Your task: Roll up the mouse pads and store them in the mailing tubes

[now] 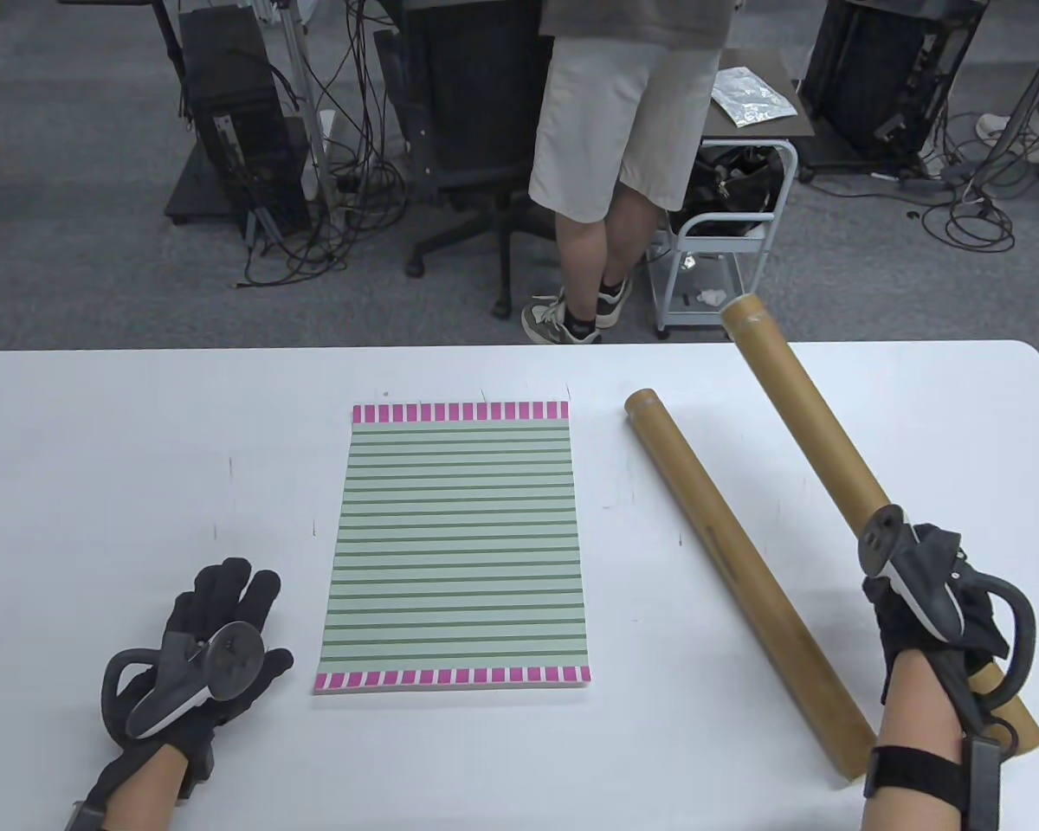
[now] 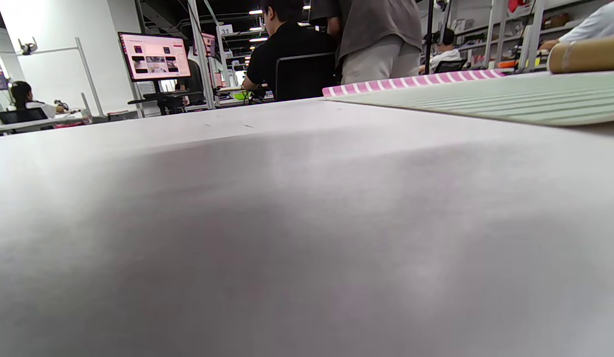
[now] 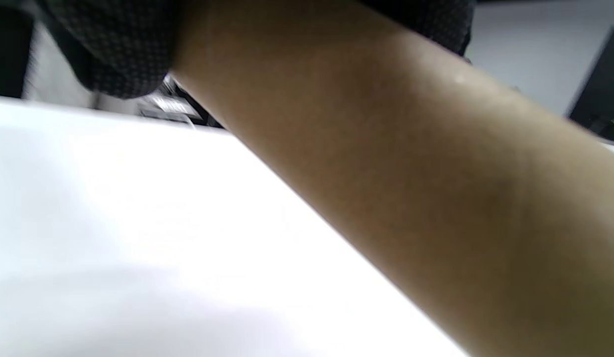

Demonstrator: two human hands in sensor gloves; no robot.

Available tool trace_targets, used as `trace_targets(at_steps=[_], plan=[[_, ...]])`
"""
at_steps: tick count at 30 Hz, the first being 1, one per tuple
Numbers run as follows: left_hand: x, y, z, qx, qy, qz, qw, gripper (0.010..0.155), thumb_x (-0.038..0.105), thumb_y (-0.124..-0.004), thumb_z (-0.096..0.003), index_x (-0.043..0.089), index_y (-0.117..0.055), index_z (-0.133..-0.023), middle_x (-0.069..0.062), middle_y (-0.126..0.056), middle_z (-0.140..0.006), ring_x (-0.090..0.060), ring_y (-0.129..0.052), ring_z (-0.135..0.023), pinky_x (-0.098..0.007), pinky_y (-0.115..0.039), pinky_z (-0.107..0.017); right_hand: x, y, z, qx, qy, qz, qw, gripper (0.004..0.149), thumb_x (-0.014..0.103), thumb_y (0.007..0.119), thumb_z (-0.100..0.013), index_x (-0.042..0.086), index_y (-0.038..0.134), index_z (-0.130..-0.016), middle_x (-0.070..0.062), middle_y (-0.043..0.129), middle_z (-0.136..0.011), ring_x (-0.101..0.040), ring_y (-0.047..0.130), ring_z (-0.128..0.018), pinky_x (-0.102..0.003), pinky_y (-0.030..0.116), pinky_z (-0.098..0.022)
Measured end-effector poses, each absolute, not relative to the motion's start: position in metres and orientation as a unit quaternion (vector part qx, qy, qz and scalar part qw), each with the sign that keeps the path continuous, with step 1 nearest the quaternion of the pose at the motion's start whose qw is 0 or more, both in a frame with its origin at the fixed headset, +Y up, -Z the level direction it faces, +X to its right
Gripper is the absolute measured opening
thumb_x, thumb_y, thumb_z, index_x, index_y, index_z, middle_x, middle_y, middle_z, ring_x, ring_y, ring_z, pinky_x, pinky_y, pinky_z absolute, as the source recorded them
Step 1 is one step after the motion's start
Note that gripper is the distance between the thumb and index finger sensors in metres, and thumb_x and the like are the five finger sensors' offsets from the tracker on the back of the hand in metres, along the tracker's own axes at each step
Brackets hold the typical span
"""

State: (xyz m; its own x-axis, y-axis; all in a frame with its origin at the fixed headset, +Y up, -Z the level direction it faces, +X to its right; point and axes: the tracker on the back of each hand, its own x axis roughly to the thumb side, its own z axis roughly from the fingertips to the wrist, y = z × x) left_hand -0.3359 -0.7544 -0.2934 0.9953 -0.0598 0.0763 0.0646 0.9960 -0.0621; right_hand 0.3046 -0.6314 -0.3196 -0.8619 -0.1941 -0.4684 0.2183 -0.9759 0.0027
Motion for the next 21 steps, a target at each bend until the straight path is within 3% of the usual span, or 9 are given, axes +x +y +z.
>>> trace_targets(at_steps=[4,6,11,14,15,21], plan=[[-0.334,-0.749,-0.291,-0.024,-0.051,0.026,0.998,0.087,0.07,-0.058,-0.0384,0.044,-0.009,-0.106,0.008,-0.007,-0.118,-0.023,-0.015,-0.115,-0.044,-0.032,-0.09,0.24,-0.616,-0.297,0.147,0.131,-0.973,0.119,0.078,0.049,0.083,-0.04,0.027,0.045,-0.105,-0.005,0.064,-0.108,-0.034,0.074,-0.094,-0.052,0.067,-0.069],[-0.333,-0.746,-0.291,-0.029,-0.056,0.05,0.997,0.079,0.068,-0.059,-0.0393,0.043,-0.031,-0.109,0.011,-0.03,-0.12,-0.022,-0.028,-0.117,-0.043,-0.037,-0.089,0.208,-0.614,-0.285,0.102,0.182,-0.971,0.119,0.077,0.045,0.085,-0.038,0.028,0.047,-0.103,-0.002,0.069,-0.103,-0.03,0.077,-0.092,-0.054,0.063,-0.071],[-0.334,-0.746,-0.289,-0.033,-0.074,0.089,0.993,0.076,0.069,-0.058,-0.0386,0.044,-0.039,-0.108,0.012,-0.04,-0.119,-0.021,-0.037,-0.117,-0.043,-0.042,-0.089,0.148,-0.667,-0.275,0.009,0.254,-0.961,0.107,0.077,0.041,0.083,-0.04,0.036,0.042,-0.104,0.003,0.062,-0.105,-0.032,0.068,-0.094,-0.06,0.055,-0.074],[-0.331,-0.745,-0.29,-0.05,-0.086,0.223,0.97,0.059,0.048,-0.066,-0.0452,0.043,-0.053,-0.103,0.014,-0.048,-0.117,-0.02,-0.037,-0.116,-0.044,-0.041,-0.089,0.136,-0.685,-0.273,-0.022,0.231,-0.964,0.127,0.077,0.039,0.082,-0.04,0.035,0.039,-0.104,0.001,0.059,-0.104,-0.033,0.066,-0.093,-0.065,0.055,-0.072],[-0.329,-0.745,-0.289,-0.045,-0.09,0.238,0.966,0.058,0.045,-0.067,-0.045,0.043,-0.054,-0.102,0.015,-0.049,-0.117,-0.019,-0.038,-0.116,-0.043,-0.041,-0.089,0.136,-0.688,-0.272,-0.017,0.255,-0.958,0.134,0.076,0.037,0.082,-0.041,0.035,0.039,-0.104,0.001,0.057,-0.104,-0.033,0.063,-0.094,-0.066,0.052,-0.072],[-0.318,-0.745,-0.285,-0.052,-0.117,0.405,0.905,0.058,0.054,-0.069,-0.0442,0.047,-0.054,-0.1,0.015,-0.05,-0.116,-0.019,-0.042,-0.116,-0.044,-0.045,-0.088,0.138,-0.697,-0.268,-0.049,0.251,-0.956,0.144,0.077,0.038,0.081,-0.042,0.036,0.035,-0.103,0.002,0.054,-0.105,-0.032,0.06,-0.095,-0.065,0.049,-0.074]])
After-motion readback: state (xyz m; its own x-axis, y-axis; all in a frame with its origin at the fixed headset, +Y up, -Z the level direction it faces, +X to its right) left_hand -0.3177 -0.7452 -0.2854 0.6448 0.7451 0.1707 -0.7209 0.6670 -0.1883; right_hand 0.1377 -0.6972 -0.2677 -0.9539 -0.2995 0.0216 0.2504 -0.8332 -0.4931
